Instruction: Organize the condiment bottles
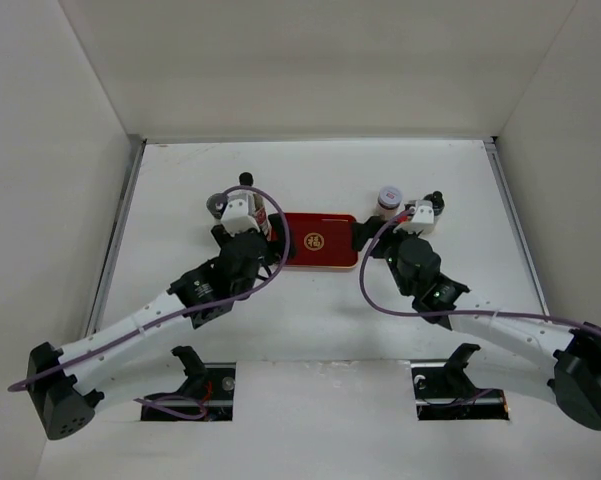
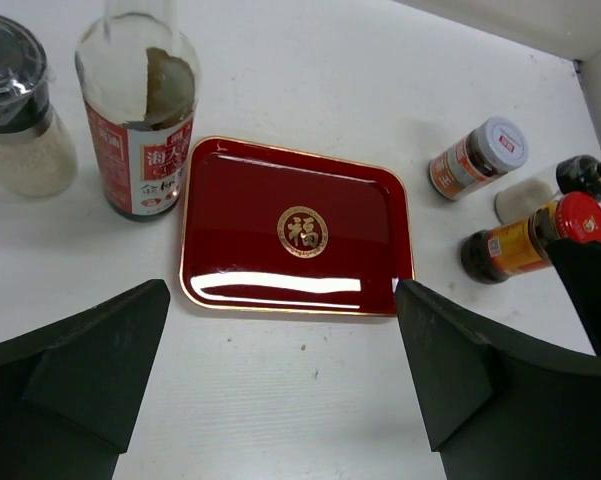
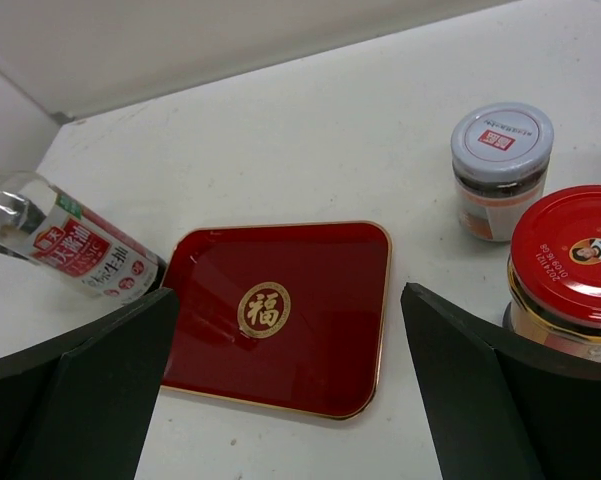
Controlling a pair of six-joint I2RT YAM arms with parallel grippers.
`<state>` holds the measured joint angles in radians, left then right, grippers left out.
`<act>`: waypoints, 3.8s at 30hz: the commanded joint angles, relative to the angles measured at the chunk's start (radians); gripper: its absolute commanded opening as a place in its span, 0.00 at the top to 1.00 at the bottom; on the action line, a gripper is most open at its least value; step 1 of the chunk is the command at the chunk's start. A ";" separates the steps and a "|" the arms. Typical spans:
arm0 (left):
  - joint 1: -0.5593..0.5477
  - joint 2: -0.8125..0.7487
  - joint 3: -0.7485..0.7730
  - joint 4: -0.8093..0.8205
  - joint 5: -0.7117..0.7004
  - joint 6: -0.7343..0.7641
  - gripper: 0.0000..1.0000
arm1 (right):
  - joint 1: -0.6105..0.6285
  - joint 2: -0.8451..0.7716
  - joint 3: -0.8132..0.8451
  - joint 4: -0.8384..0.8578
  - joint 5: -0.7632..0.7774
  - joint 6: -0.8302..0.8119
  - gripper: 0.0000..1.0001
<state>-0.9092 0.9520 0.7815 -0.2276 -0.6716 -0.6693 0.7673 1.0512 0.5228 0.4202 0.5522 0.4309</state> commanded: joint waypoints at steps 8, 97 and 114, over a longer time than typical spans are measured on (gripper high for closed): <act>0.057 -0.096 0.015 0.146 -0.187 0.138 0.00 | 0.023 -0.005 0.025 0.043 0.048 -0.015 0.00; 0.229 0.429 0.386 0.459 0.138 0.450 0.89 | 0.080 0.046 0.005 0.144 -0.032 -0.084 0.64; 0.269 0.462 0.314 0.580 0.172 0.450 0.84 | 0.079 0.049 0.006 0.143 -0.032 -0.087 0.64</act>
<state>-0.6521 1.4487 1.0843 0.1448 -0.4969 -0.2157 0.8394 1.1080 0.5224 0.5056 0.5224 0.3508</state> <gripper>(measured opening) 0.344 0.361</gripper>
